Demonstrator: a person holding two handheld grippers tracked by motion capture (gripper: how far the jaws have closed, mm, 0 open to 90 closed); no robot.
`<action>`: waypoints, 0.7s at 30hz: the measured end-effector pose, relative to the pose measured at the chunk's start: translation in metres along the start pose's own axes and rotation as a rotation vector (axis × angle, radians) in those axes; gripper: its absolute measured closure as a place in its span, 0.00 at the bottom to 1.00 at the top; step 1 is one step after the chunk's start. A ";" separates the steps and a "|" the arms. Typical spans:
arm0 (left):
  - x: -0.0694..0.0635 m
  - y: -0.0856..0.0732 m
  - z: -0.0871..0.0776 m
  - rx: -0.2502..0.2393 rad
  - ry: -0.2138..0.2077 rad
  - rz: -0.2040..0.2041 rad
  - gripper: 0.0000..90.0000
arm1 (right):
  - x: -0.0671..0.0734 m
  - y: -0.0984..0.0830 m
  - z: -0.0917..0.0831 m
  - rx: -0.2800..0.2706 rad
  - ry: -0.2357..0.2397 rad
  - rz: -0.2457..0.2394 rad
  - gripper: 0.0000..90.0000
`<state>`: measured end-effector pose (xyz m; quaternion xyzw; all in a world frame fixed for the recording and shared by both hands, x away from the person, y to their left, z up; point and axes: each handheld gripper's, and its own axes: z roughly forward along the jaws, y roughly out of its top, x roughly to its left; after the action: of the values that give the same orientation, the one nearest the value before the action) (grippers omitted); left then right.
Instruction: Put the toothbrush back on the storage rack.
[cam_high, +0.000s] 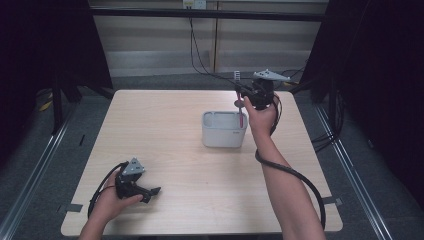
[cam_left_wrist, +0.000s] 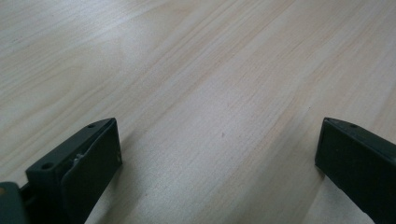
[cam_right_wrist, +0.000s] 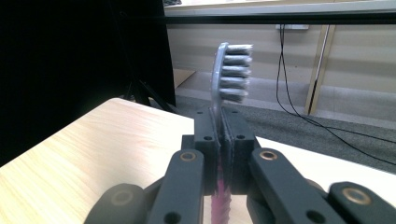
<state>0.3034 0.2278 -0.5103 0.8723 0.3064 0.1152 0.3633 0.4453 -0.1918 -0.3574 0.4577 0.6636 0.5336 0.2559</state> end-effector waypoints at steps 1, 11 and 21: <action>0.000 0.000 0.000 0.000 0.001 0.002 0.00 | 0.000 -0.001 0.000 0.003 -0.002 0.000 0.96; 0.000 0.000 0.000 0.000 0.001 0.001 0.00 | -0.001 -0.008 0.000 0.007 0.001 0.004 0.96; 0.001 0.000 -0.001 0.008 0.001 0.011 0.00 | -0.002 -0.015 -0.001 0.011 0.001 0.005 0.96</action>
<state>0.3038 0.2284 -0.5098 0.8753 0.3021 0.1165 0.3591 0.4405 -0.1938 -0.3714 0.4606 0.6655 0.5308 0.2514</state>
